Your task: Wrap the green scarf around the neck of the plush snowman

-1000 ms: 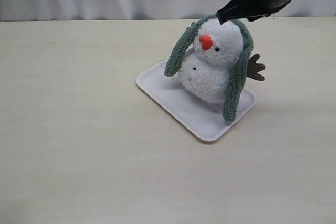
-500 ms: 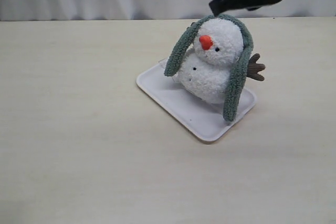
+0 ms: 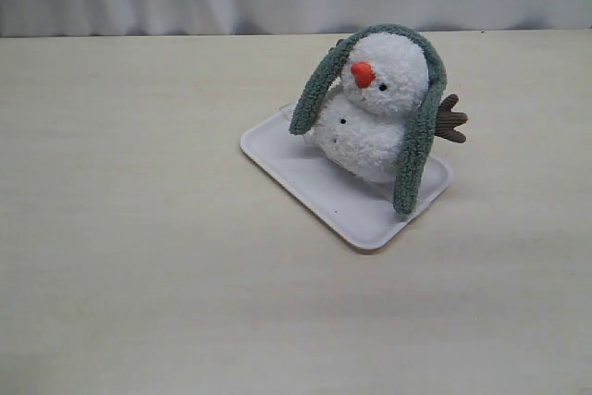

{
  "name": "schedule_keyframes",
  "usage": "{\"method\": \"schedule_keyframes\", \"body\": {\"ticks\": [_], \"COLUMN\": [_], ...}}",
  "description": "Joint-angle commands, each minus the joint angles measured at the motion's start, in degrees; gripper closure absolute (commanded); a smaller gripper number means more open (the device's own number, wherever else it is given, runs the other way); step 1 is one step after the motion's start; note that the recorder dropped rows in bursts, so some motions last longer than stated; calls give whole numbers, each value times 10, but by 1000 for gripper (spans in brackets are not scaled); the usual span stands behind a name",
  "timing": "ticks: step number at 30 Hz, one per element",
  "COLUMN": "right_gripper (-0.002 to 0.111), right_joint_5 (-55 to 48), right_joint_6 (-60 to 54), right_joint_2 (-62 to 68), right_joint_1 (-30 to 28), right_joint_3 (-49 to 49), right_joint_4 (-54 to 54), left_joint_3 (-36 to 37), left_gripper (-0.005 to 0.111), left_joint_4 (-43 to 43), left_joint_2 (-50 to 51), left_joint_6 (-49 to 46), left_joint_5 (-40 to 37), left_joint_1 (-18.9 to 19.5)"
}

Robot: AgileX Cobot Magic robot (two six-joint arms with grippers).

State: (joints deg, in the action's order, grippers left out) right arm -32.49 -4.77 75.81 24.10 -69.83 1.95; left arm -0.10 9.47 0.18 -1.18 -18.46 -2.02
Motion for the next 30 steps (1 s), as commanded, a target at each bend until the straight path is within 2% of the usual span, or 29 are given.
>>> {"method": "schedule_keyframes", "body": {"ticks": [1, 3, 7, 11, 13, 16, 19, 22, 23, 25, 30], "right_gripper": [104, 104, 104, 104, 104, 104, 104, 104, 104, 104, 104], "right_joint_5": [6, -1, -18, -28, -28, -27, -13, 14, 30, 54, 78], "right_joint_6": [-10, -10, -17, -21, -21, -21, -21, -6, 10, 59, 86], "right_joint_2": [-1, -1, -1, 3, 9, 20, 34, 56, 67, 90, 155], "right_joint_1": [0, 0, 0, 0, 0, 0, 0, 0, -1, -10, -37], "right_joint_3": [3, 3, 3, 5, 5, 5, 5, 5, 5, 5, 5], "right_joint_4": [5, 5, 5, 3, 2, 2, -6, -48, -63, -94, -117], "left_joint_3": [1, 1, 1, 1, 1, 1, 1, 1, 1, 1, 1], "left_gripper": [107, 107, 107, 107, 107, 107, 107, 107, 107, 107, 107], "left_joint_4": [-1, -67, -81, -133, -126, -61, 67, 269, 312, 347, 349], "left_joint_2": [-2, -2, -2, -2, -2, -2, -2, 9, 23, 50, 151], "left_joint_6": [2, 16, 26, 123, 174, 245, 370, 521, 541, 541, 455], "left_joint_5": [82, 117, 197, 243, 259, 261, 300, 431, 489, 559, 593], "left_joint_1": [0, 0, 0, 0, 0, 0, 0, 0, 0, 0, 0]}}
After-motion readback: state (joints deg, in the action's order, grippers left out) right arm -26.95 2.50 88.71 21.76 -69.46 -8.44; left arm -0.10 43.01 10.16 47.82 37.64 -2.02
